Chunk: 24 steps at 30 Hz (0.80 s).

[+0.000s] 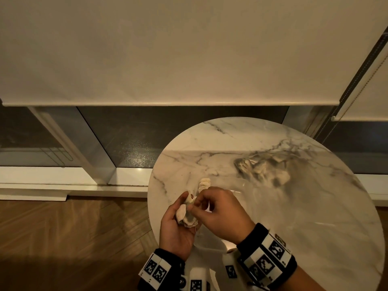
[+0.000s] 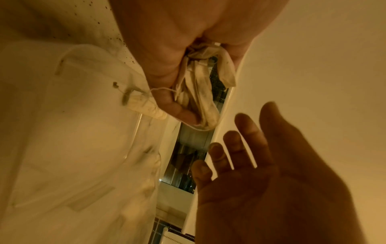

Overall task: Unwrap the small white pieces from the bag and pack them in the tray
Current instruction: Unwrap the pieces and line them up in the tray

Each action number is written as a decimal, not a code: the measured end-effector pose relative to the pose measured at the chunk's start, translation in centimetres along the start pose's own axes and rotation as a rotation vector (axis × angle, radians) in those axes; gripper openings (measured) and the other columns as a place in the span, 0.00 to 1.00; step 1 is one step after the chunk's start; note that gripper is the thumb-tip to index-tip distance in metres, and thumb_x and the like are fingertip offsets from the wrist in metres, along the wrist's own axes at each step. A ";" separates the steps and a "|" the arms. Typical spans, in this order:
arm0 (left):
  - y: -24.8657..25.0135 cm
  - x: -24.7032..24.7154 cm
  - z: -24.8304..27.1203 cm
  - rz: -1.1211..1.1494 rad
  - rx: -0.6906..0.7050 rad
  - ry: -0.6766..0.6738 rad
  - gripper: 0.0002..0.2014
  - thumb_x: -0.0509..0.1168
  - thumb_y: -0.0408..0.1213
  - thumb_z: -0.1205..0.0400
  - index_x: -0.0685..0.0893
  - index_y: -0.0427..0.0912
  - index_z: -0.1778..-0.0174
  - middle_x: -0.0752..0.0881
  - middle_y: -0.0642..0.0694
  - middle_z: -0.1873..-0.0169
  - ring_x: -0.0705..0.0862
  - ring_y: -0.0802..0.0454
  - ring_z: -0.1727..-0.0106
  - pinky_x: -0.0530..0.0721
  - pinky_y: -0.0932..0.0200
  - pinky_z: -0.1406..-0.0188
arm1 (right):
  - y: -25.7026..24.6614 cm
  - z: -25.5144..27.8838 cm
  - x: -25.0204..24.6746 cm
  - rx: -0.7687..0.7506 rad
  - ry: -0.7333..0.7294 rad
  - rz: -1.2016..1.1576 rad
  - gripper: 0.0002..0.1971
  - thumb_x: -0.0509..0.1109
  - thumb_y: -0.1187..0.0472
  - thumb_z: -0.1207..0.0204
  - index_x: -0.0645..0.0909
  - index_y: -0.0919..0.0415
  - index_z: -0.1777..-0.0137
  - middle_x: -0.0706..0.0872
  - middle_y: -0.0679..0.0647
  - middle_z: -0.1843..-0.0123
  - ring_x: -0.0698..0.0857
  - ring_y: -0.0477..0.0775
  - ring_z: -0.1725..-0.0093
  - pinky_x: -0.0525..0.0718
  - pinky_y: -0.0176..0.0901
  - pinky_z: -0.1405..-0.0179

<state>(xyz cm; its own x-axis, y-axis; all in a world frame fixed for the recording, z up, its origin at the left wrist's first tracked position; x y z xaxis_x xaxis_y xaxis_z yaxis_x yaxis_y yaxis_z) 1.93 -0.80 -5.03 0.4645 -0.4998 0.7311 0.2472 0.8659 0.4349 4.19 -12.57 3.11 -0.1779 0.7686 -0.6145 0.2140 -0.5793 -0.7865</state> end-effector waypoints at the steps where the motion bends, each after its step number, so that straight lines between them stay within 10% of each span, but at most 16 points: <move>1: -0.2 0.1 0.0 -0.015 0.001 -0.008 0.19 0.67 0.40 0.23 0.87 0.40 0.37 0.91 0.34 0.47 0.90 0.41 0.49 0.87 0.51 0.55 | -0.3 0.1 0.1 0.005 -0.010 0.053 0.18 0.69 0.32 0.32 0.87 0.45 0.60 0.84 0.41 0.65 0.82 0.40 0.63 0.84 0.43 0.63; 8: -1.0 -0.3 -0.1 -0.090 0.012 0.004 0.16 0.65 0.41 0.15 0.86 0.43 0.32 0.89 0.33 0.40 0.88 0.39 0.37 0.79 0.45 0.29 | -0.7 0.8 1.3 0.078 -0.090 0.118 0.14 0.74 0.37 0.30 0.89 0.45 0.57 0.86 0.40 0.63 0.85 0.39 0.63 0.80 0.35 0.66; 14: -1.3 -0.3 -0.1 -0.091 0.020 -0.021 0.23 0.68 0.45 0.21 0.84 0.41 0.30 0.90 0.34 0.43 0.91 0.41 0.45 0.81 0.46 0.36 | -0.5 1.0 1.2 0.136 -0.063 0.061 0.08 0.75 0.43 0.28 0.89 0.46 0.59 0.88 0.42 0.68 0.85 0.39 0.67 0.77 0.31 0.69; 24: -1.5 -1.1 -1.0 -0.065 -0.004 -0.075 0.31 0.60 0.54 0.15 0.76 0.36 0.22 0.81 0.34 0.27 0.77 0.40 0.24 0.75 0.49 0.30 | -1.1 0.3 0.1 -0.020 -0.053 -0.304 0.04 0.77 0.55 0.25 0.88 0.52 0.60 0.90 0.48 0.62 0.87 0.46 0.62 0.85 0.40 0.63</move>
<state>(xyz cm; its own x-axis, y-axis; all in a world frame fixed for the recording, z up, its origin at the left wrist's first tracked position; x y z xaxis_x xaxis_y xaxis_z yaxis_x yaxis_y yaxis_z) 1.94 -1.52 -7.03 0.3827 -0.5548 0.7388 0.2779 0.8317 0.4806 3.63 -11.97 3.92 -0.2868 0.8902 -0.3540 0.1623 -0.3190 -0.9338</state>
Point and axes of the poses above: each hand's wrist, its own z-axis away from the middle knuckle, its own x-axis out of the palm, y = z × x, the point moved 5 cm from there along -z, towards the middle knuckle
